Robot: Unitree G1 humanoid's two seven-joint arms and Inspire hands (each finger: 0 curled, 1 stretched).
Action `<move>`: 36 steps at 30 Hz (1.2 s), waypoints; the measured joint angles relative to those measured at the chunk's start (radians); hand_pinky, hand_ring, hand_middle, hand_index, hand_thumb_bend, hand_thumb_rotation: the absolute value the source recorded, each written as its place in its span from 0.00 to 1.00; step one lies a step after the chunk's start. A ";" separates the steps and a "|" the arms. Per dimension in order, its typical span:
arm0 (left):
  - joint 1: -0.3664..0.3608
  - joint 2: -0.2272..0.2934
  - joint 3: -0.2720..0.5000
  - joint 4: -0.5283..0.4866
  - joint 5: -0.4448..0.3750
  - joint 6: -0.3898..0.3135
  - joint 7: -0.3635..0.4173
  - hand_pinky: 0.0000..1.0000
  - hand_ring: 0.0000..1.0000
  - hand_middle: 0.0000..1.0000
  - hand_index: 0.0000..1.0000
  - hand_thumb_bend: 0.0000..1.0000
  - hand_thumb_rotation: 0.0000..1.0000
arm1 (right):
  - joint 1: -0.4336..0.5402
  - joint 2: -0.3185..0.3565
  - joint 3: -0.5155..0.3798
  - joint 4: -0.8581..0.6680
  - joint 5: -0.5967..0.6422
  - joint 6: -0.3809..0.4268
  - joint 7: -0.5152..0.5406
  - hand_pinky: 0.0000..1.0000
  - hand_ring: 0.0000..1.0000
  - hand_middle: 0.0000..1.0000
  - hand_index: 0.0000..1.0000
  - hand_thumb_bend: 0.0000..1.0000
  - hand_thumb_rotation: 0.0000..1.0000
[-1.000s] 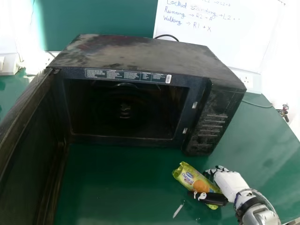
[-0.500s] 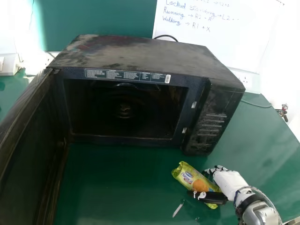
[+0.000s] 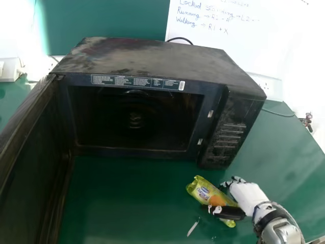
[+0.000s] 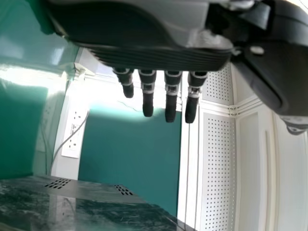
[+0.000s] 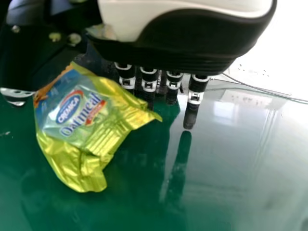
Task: Put biscuit inside oven
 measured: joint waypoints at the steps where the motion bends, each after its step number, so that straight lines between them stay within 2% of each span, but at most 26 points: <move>1: 0.000 0.000 0.000 -0.002 0.000 0.000 0.001 0.96 0.92 0.91 0.88 0.98 0.96 | 0.000 0.003 -0.002 0.003 0.012 -0.001 -0.007 0.32 0.46 0.61 0.78 1.00 0.43; 2: 0.001 0.000 0.000 -0.003 0.000 0.000 0.003 0.95 0.92 0.90 0.87 0.98 0.96 | 0.000 0.005 -0.003 0.009 0.019 -0.001 -0.013 0.29 0.44 0.58 0.76 1.00 0.40; 6: 0.001 -0.001 0.000 -0.003 -0.001 0.000 0.004 0.96 0.93 0.91 0.88 0.98 0.96 | -0.002 0.016 -0.008 0.019 0.060 -0.002 -0.032 0.30 0.46 0.60 0.73 1.00 0.34; 9: 0.002 -0.001 0.000 -0.003 0.000 0.000 0.005 0.95 0.92 0.91 0.88 0.98 0.96 | -0.002 0.018 -0.009 0.027 0.075 -0.005 -0.047 0.28 0.42 0.56 0.71 0.98 0.29; 12: 0.002 -0.001 0.000 -0.007 -0.001 0.000 0.010 0.96 0.92 0.90 0.87 0.98 0.96 | -0.004 0.019 -0.010 0.027 0.092 -0.012 -0.056 0.23 0.36 0.50 0.64 0.96 0.22; 14: 0.003 -0.002 0.000 -0.007 -0.002 0.000 0.012 0.95 0.92 0.90 0.87 0.98 0.95 | -0.003 0.019 -0.011 0.028 0.099 -0.012 -0.057 0.26 0.39 0.51 0.61 0.94 0.18; 17: 0.003 -0.002 0.000 -0.008 -0.001 0.000 0.012 0.95 0.92 0.90 0.87 0.98 0.95 | -0.007 0.020 -0.010 0.027 0.118 -0.020 -0.060 0.25 0.37 0.49 0.59 0.93 0.15; 25: 0.004 -0.004 0.000 -0.012 -0.001 0.001 0.028 0.94 0.91 0.89 0.87 0.99 0.95 | -0.009 0.019 -0.011 0.027 0.132 -0.027 -0.056 0.28 0.40 0.50 0.59 0.92 0.15; 33: 0.006 -0.004 -0.001 -0.023 -0.001 0.001 0.036 0.95 0.91 0.90 0.87 0.98 0.95 | -0.020 0.000 -0.011 0.015 0.132 -0.012 -0.004 0.31 0.45 0.58 0.73 1.00 0.27; 36: 0.011 -0.004 -0.001 -0.025 -0.005 0.001 0.032 0.95 0.92 0.90 0.87 0.98 0.95 | -0.024 -0.020 -0.011 0.014 0.134 -0.015 0.018 0.41 0.56 0.66 0.78 1.00 0.30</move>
